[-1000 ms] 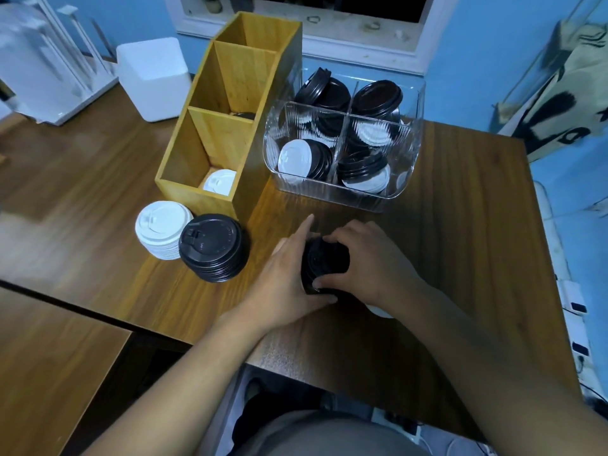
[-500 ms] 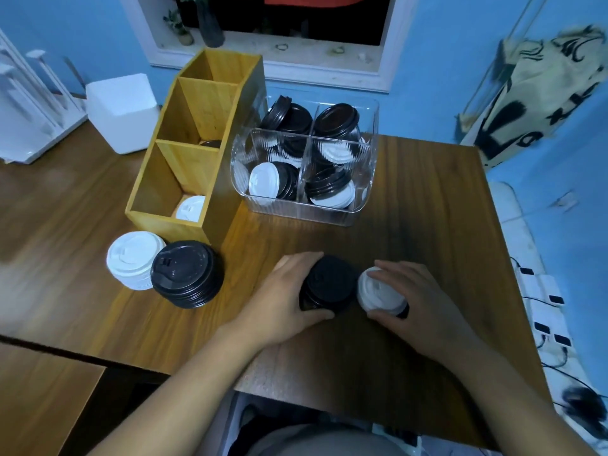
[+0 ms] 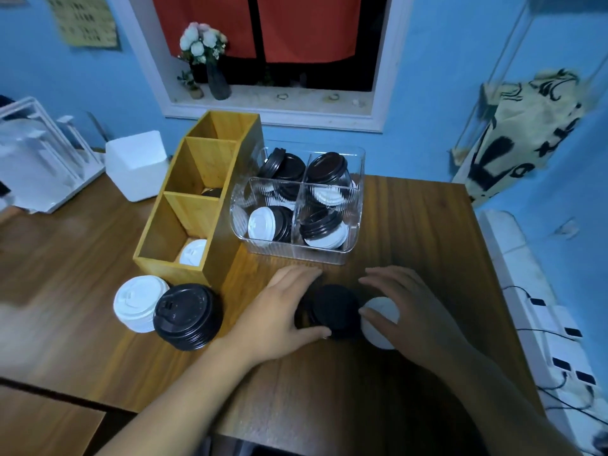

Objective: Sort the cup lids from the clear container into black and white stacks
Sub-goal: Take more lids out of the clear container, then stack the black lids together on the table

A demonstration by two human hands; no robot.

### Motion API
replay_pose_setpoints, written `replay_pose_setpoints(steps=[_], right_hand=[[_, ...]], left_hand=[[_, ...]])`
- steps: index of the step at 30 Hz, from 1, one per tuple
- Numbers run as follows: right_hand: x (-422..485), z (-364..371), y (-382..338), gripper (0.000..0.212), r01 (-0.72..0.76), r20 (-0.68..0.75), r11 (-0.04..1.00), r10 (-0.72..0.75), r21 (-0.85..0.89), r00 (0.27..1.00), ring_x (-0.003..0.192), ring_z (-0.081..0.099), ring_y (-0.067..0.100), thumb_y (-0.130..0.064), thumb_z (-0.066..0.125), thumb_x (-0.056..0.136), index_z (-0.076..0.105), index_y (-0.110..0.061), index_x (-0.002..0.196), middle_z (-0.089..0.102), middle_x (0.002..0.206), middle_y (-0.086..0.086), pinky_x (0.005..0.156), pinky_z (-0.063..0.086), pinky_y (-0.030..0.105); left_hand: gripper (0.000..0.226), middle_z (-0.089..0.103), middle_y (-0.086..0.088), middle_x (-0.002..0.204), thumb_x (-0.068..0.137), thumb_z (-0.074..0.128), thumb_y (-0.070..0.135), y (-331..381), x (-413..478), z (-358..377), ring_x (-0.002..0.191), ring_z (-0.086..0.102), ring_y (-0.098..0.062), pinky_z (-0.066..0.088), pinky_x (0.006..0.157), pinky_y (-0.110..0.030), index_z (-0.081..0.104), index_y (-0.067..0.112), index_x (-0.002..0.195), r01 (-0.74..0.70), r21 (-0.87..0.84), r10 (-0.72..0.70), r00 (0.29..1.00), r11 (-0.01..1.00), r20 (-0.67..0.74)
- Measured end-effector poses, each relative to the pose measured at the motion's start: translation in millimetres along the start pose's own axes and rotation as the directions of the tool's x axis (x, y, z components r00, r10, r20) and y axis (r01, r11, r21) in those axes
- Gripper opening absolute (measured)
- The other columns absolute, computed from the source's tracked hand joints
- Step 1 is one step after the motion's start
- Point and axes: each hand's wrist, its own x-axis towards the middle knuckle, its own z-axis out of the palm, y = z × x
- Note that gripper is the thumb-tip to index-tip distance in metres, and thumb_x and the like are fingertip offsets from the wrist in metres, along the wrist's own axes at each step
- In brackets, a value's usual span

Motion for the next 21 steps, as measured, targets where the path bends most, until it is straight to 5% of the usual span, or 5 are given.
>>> replay_pose_setpoints(steps=[3, 7, 11, 16, 21], right_hand=[[35.1, -11.5, -19.1, 0.038, 0.064, -0.045, 0.998, -0.063, 0.024, 0.997, 0.126, 0.043, 0.004, -0.035, 0.064, 0.094, 0.06, -0.029, 0.131, 0.056, 0.135, -0.011, 0.106, 0.041, 0.032], [95.8, -23.1, -50.0, 0.031, 0.101, -0.081, 0.995, -0.103, -0.027, 0.991, 0.115, 0.052, 0.01, -0.029, 0.064, 0.095, 0.063, -0.023, 0.125, 0.062, 0.125, -0.007, 0.092, 0.042, 0.025], [153.2, -19.0, -68.7, 0.041, 0.022, 0.06, 0.978, -0.009, -0.208, 0.998, 0.113, 0.055, 0.021, -0.042, 0.064, 0.09, 0.056, -0.025, 0.126, 0.058, 0.124, -0.003, 0.092, 0.051, 0.037], [184.9, -3.9, -72.2, 0.057, -0.072, 0.231, 0.932, 0.163, -0.356, 0.959, 0.104, 0.06, 0.027, -0.057, 0.068, 0.078, 0.055, -0.027, 0.124, 0.056, 0.116, 0.002, 0.082, 0.055, 0.04], [191.2, 6.0, -72.3, 0.052, -0.106, 0.25, 0.924, 0.208, -0.367, 0.946, 0.101, 0.061, 0.03, -0.046, 0.073, 0.079, 0.056, -0.025, 0.124, 0.055, 0.111, 0.003, 0.083, 0.056, 0.043]], left_hand=[[0.07, 0.054, 0.004, 0.14, 0.087, 0.074, 0.055, -8.8, 8.6, -35.1, 0.136, 0.043, -0.013, 0.03, 0.118, -0.025, 0.054, 0.016, 0.142, 0.01, 0.074, -0.003, 0.995, 0.997, -0.097], [0.051, 0.058, -0.003, 0.132, 0.091, 0.074, 0.035, -30.9, 42.6, -82.8, 0.127, 0.051, -0.024, 0.033, 0.112, -0.028, 0.059, 0.011, 0.134, 0.099, 0.212, -0.063, 0.983, 0.972, -0.172], [0.067, 0.053, -0.011, 0.141, 0.092, 0.073, 0.037, -45.9, 97.1, -103.4, 0.13, 0.049, -0.032, 0.041, 0.111, -0.04, 0.047, 0.008, 0.145, 0.247, 0.385, -0.275, 0.961, 0.889, 0.017], [0.076, 0.058, -0.013, 0.13, 0.081, 0.079, 0.051, -69.1, 142.5, -89.6, 0.121, 0.056, -0.035, 0.05, 0.103, -0.046, 0.051, 0.009, 0.137, 0.173, 0.543, -0.376, 0.88, 0.822, 0.29], [0.05, 0.064, -0.007, 0.112, 0.086, 0.074, 0.038, -80.4, 156.5, -77.0, 0.104, 0.063, -0.028, 0.058, 0.091, -0.042, 0.058, 0.013, 0.127, 0.086, 0.6, -0.37, 0.854, 0.795, 0.367]])
